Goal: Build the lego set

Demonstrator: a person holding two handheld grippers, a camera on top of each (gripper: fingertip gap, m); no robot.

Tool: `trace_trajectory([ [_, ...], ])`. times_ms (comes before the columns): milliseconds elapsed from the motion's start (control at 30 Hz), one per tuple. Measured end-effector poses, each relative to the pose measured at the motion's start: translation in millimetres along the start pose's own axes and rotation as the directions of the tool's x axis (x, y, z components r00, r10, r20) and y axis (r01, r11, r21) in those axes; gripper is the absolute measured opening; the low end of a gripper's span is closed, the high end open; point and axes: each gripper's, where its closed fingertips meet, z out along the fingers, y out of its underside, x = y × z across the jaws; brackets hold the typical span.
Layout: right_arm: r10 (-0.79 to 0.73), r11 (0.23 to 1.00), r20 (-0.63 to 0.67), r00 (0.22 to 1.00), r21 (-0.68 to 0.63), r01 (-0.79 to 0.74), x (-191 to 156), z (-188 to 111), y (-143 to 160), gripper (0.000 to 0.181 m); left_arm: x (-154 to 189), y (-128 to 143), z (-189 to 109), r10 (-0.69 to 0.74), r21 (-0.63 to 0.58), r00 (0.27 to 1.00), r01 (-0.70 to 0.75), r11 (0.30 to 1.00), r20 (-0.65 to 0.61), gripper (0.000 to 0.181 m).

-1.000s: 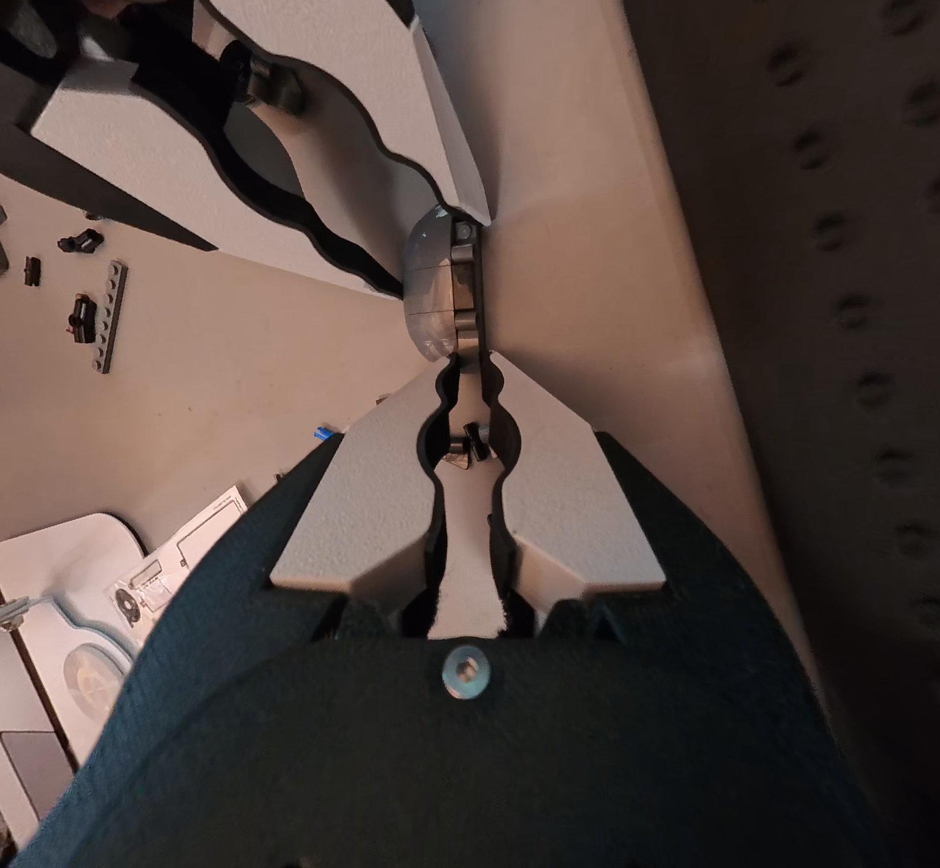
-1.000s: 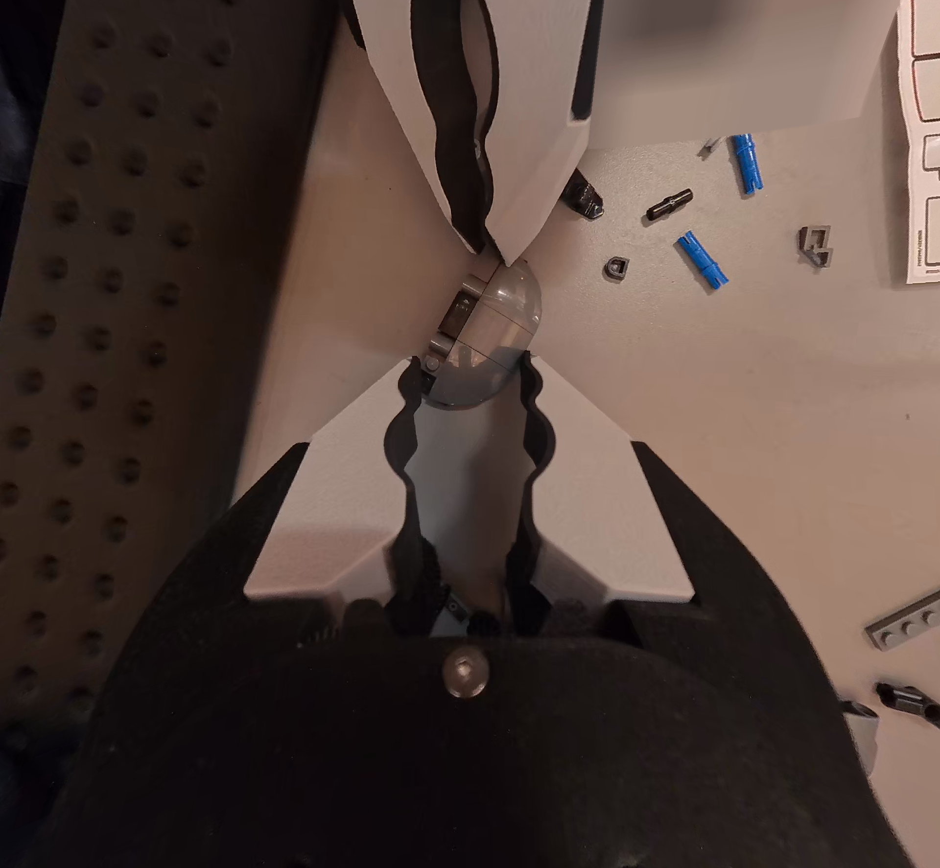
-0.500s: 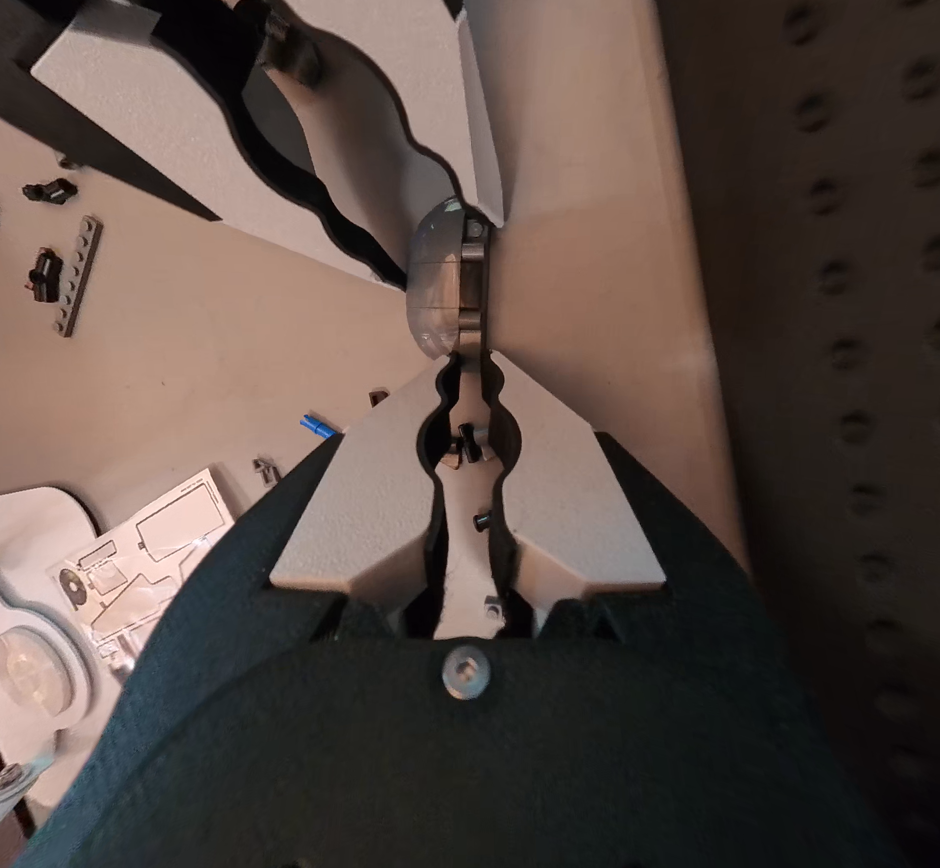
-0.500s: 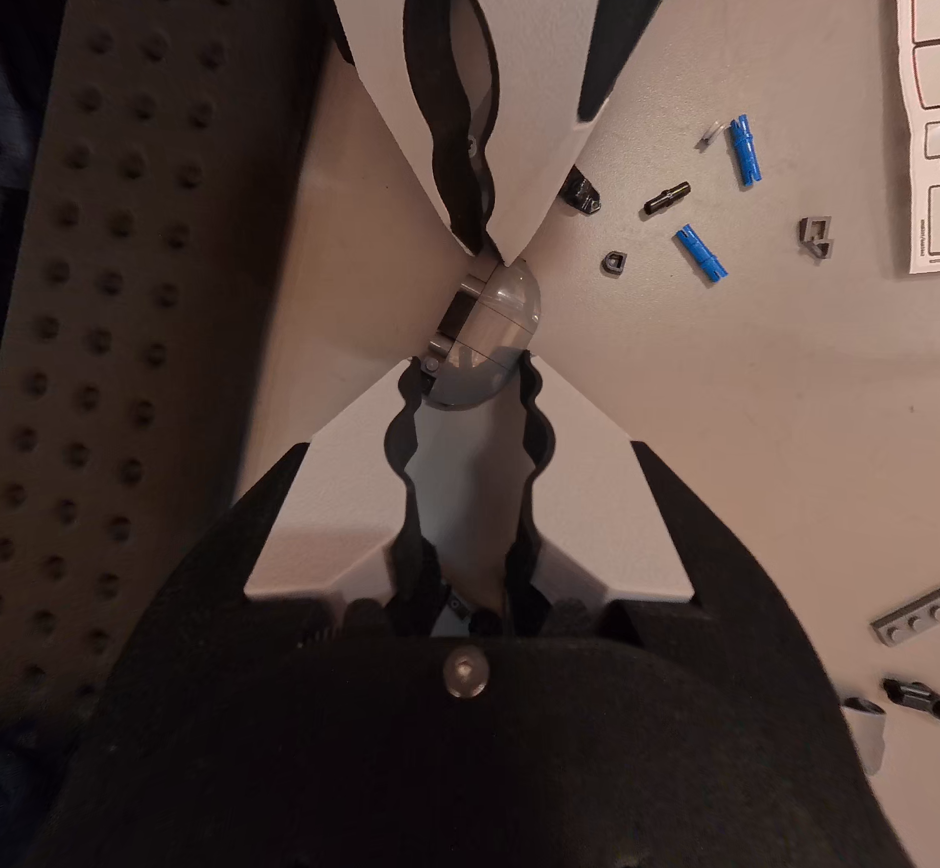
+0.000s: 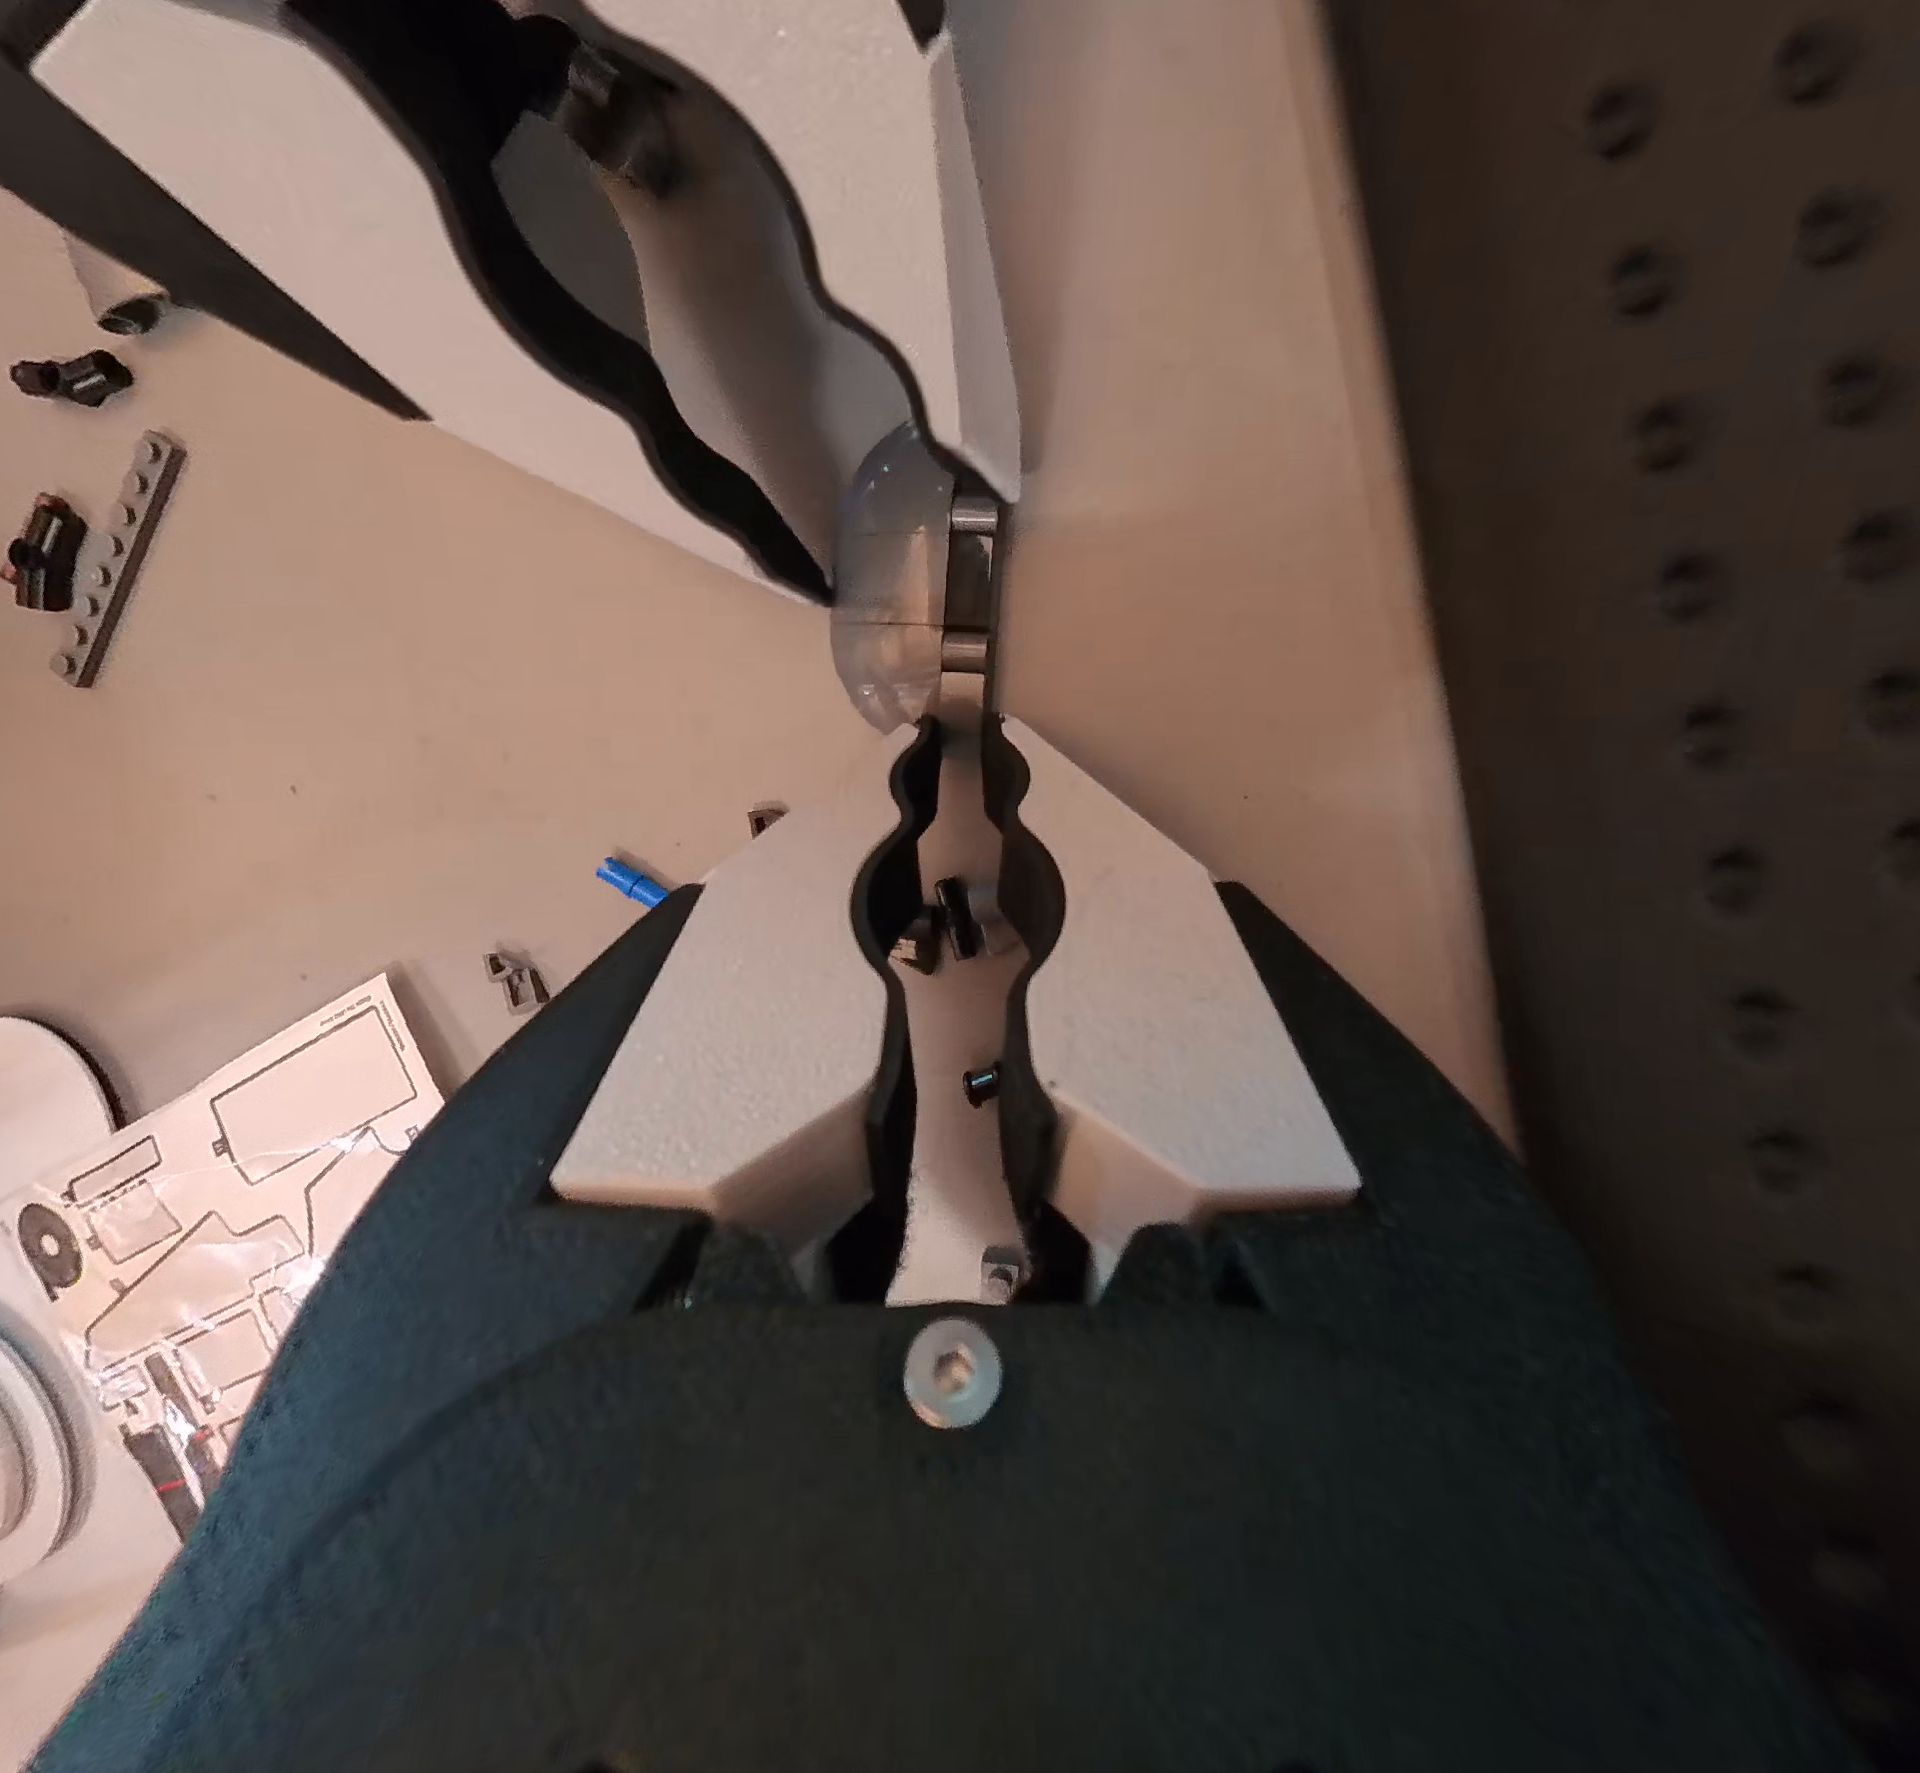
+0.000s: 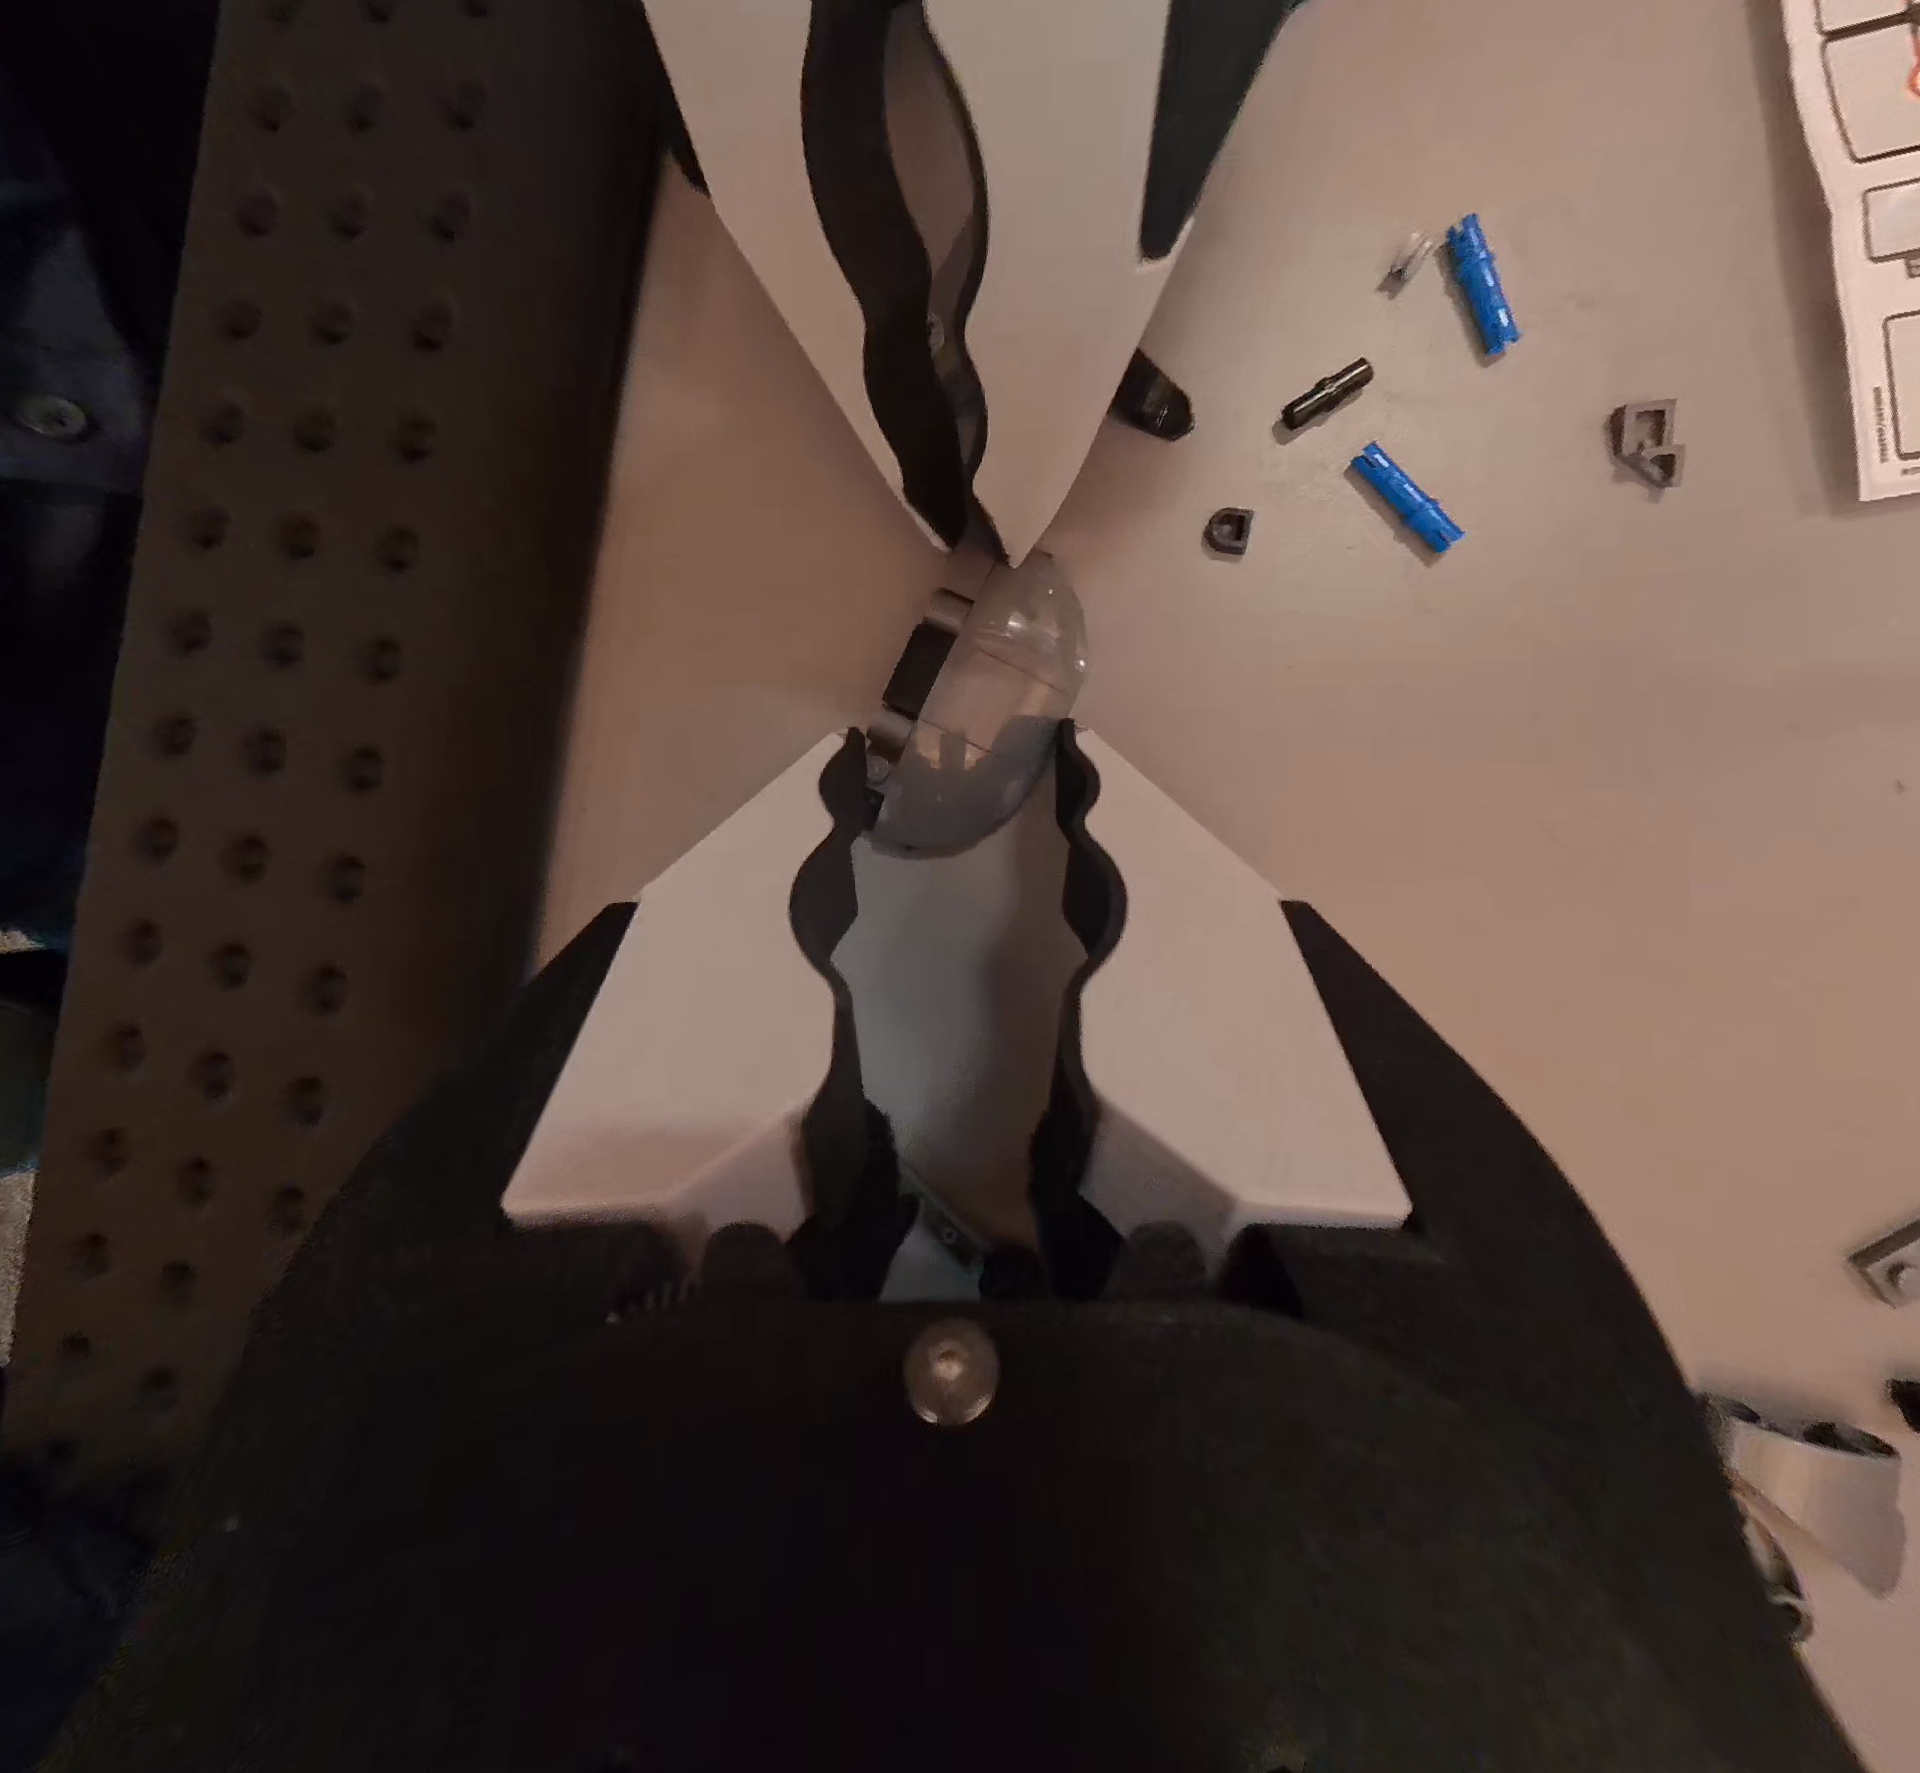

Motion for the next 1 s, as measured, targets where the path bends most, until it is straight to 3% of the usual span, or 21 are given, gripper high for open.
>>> trace_trajectory([
  [100, 0.050, 0.996, 0.036, 0.998, 0.068, -0.053, -2, -2, -13, 0.035, 0, 0, 0, 0.001, -0.003, 1.000, -0.001, 1.000, 0.001, 0.006],
  [500, 0.284, 0.952, 0.084, 0.955, 0.090, -0.291, 12, 10, -17, 0.028, -1, -2, 2, 0.024, -0.039, 0.999, -0.023, 0.999, 0.022, 0.006],
  [1000, 0.290, 0.953, 0.061, 0.955, 0.070, -0.294, 9, 13, -20, 0.017, -1, -5, 4, 0.036, -0.070, 0.999, -0.033, 0.997, 0.034, 0.006],
])
